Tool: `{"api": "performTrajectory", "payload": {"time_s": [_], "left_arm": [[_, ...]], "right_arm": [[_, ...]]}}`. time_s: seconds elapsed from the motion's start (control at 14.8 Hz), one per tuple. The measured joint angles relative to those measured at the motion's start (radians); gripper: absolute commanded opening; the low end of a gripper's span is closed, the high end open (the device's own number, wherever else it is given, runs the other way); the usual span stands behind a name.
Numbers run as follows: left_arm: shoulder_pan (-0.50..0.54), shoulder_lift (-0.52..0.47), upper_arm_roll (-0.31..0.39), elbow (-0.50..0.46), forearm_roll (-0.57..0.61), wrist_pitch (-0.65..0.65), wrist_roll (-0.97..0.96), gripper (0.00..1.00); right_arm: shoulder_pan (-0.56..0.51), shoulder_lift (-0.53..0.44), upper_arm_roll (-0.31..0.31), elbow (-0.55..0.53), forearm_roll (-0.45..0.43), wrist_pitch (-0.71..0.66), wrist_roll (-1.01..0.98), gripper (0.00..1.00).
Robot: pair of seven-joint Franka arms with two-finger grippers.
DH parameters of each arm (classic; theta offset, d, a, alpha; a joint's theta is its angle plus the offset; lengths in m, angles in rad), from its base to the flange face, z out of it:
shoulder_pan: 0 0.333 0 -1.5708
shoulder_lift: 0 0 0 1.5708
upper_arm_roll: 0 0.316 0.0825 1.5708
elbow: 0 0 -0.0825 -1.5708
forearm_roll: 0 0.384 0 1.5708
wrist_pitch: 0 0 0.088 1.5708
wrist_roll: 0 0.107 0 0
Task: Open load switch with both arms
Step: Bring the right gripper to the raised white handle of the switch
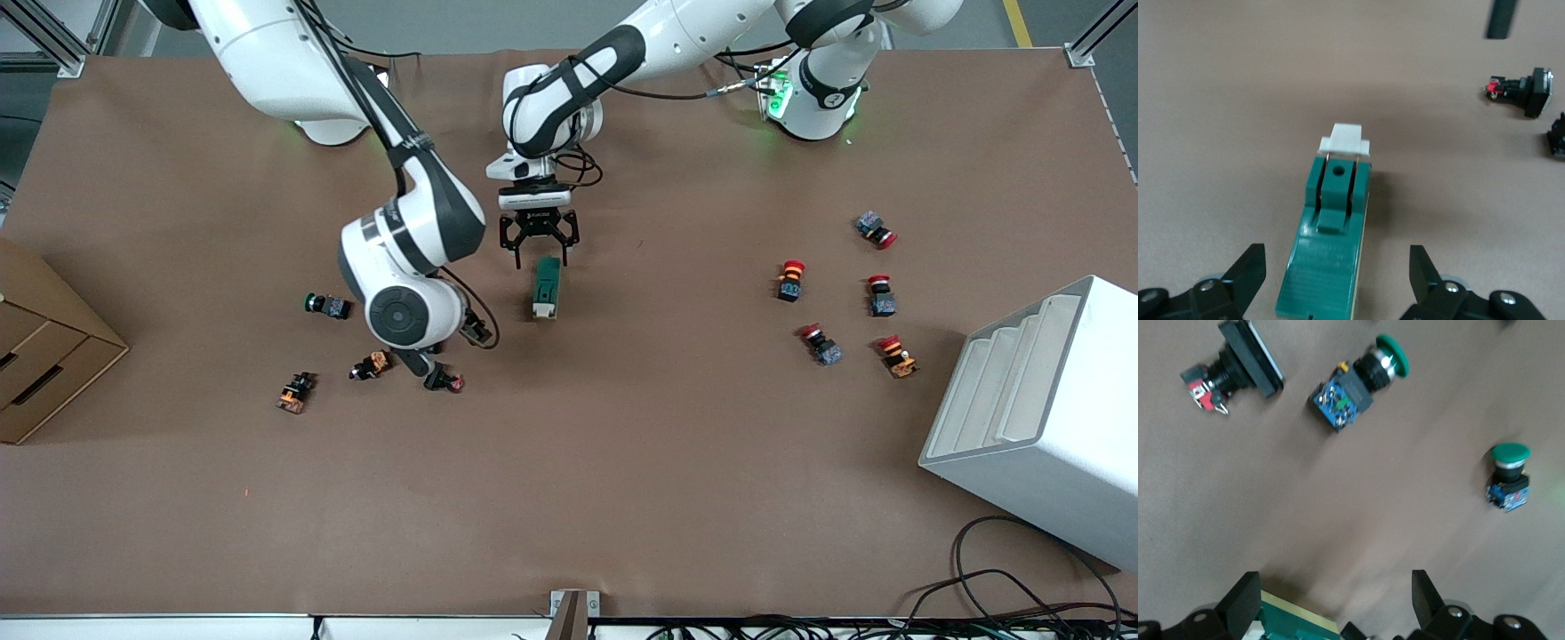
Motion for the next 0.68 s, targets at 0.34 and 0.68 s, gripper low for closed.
{"api": "performTrajectory", "payload": {"time_s": [0.34, 0.68], "left_arm": [[-0.015, 0.045, 0.008, -0.028, 0.076, -0.058, -0.035, 0.96], [-0.042, 0.048, 0.025, -0.022, 0.08, -0.067, -0.035, 0.96]], "right_arm": [[0.076, 0.067, 0.0, 0.031, 0.003, 0.105, 0.223, 1.0], [0.108, 0.09, 0.0, 0.045, 0.004, 0.134, 0.381, 1.0]]}}
